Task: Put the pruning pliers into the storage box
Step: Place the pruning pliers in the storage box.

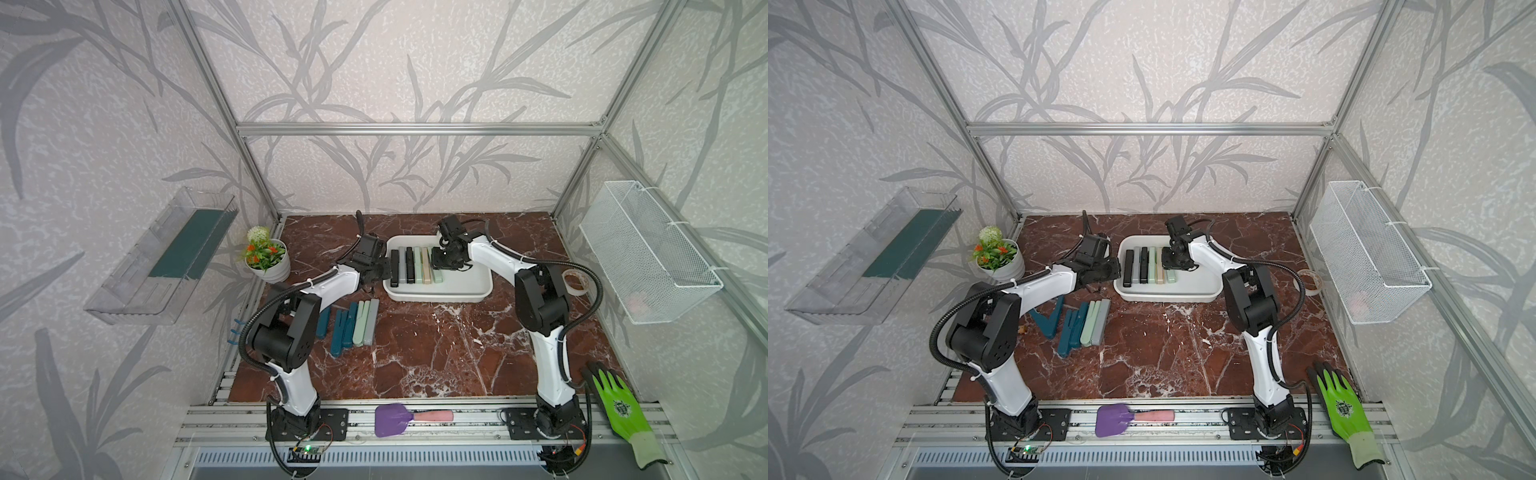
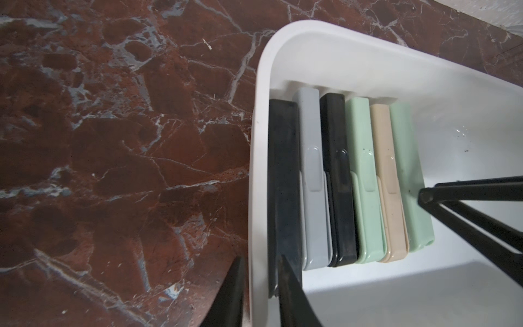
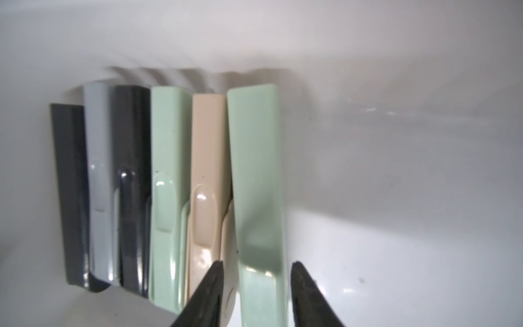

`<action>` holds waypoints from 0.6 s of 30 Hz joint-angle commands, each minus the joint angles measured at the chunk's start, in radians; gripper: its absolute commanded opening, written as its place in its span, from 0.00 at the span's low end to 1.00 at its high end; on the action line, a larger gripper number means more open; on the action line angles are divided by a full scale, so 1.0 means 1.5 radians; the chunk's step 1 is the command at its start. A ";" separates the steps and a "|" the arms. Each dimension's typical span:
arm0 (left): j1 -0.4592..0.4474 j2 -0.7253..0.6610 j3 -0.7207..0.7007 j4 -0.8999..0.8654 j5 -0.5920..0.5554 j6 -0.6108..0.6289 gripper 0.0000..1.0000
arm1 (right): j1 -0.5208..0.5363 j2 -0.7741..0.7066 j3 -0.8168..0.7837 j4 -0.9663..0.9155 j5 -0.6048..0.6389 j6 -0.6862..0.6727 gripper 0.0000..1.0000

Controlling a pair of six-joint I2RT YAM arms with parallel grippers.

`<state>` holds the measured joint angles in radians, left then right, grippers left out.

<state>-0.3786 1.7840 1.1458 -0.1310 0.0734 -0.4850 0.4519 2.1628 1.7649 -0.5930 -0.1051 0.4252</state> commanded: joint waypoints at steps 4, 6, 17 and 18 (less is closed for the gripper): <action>0.003 -0.061 0.023 -0.047 -0.030 0.015 0.36 | 0.001 -0.134 -0.030 0.005 0.034 -0.003 0.53; 0.005 -0.084 0.018 -0.058 -0.041 0.019 0.43 | 0.011 -0.171 -0.059 0.015 0.052 0.002 0.55; 0.075 -0.298 -0.053 -0.221 -0.082 0.036 0.69 | 0.246 -0.339 -0.266 0.074 0.150 0.194 0.60; 0.083 -0.313 -0.058 -0.229 -0.082 0.038 0.69 | 0.261 -0.334 -0.268 0.078 0.147 0.211 0.60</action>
<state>-0.2768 1.3666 1.0882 -0.3592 -0.0120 -0.4423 0.8074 1.6733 1.3880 -0.5014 0.0734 0.6167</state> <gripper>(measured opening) 0.692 0.598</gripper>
